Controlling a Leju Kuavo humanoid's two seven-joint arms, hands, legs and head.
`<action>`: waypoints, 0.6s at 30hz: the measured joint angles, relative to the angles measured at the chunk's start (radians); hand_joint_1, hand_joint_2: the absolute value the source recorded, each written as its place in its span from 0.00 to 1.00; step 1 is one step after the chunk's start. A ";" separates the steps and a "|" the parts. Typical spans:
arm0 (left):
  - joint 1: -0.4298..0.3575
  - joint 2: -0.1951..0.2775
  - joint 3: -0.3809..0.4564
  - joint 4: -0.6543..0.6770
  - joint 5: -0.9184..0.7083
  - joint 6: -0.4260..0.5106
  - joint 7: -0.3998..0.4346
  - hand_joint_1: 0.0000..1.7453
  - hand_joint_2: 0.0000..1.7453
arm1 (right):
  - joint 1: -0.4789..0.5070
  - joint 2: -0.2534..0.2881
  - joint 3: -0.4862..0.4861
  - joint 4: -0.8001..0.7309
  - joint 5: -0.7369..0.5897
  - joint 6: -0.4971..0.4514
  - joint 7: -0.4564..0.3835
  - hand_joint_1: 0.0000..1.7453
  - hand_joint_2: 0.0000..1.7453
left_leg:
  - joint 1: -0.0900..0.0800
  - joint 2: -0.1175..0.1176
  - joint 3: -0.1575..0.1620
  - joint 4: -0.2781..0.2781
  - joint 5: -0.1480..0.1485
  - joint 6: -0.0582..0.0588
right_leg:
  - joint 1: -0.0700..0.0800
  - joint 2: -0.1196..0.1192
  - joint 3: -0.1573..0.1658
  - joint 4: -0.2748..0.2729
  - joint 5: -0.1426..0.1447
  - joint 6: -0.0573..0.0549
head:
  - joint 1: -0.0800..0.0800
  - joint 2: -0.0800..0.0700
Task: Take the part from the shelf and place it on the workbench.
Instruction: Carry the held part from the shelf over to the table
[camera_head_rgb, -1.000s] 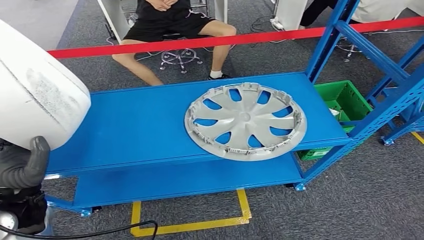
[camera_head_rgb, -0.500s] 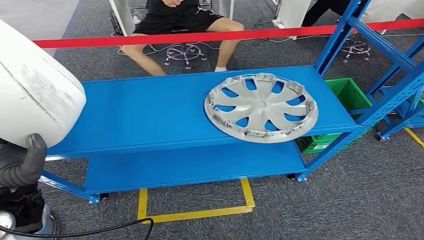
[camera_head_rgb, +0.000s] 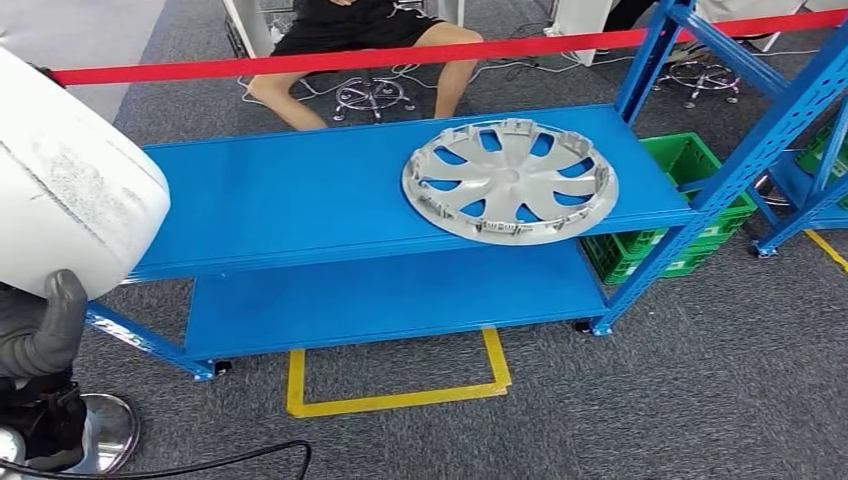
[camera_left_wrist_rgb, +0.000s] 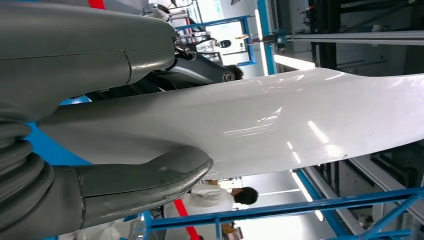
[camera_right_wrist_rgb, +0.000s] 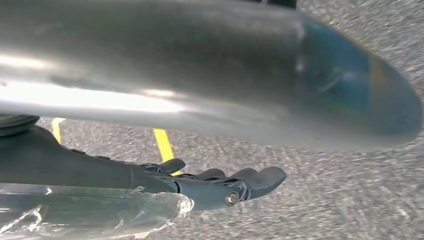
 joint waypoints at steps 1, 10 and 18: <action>0.000 0.000 -0.004 -0.001 -0.003 0.003 -0.002 1.00 1.00 | 0.000 0.000 -0.001 -0.001 0.004 -0.003 0.003 0.00 0.00 | 0.004 0.000 0.058 -0.074 0.008 -0.003 | 0.000 0.000 -0.012 0.005 0.009 0.005 | -0.002 0.000; -0.002 -0.001 -0.027 -0.015 -0.041 0.020 -0.010 1.00 1.00 | 0.009 0.000 -0.004 -0.003 0.071 0.001 0.115 0.00 0.00 | -0.002 0.001 0.100 -0.232 0.024 0.065 | -0.005 0.003 -0.088 0.160 -0.108 0.049 | 0.004 0.000; -0.015 0.003 -0.026 -0.005 -0.022 -0.006 -0.027 1.00 1.00 | 0.001 0.003 -0.019 -0.003 0.068 0.076 0.177 0.00 0.00 | -0.019 0.002 -0.005 -0.216 0.108 0.058 | 0.012 0.005 0.129 0.046 -0.110 0.021 | 0.007 0.000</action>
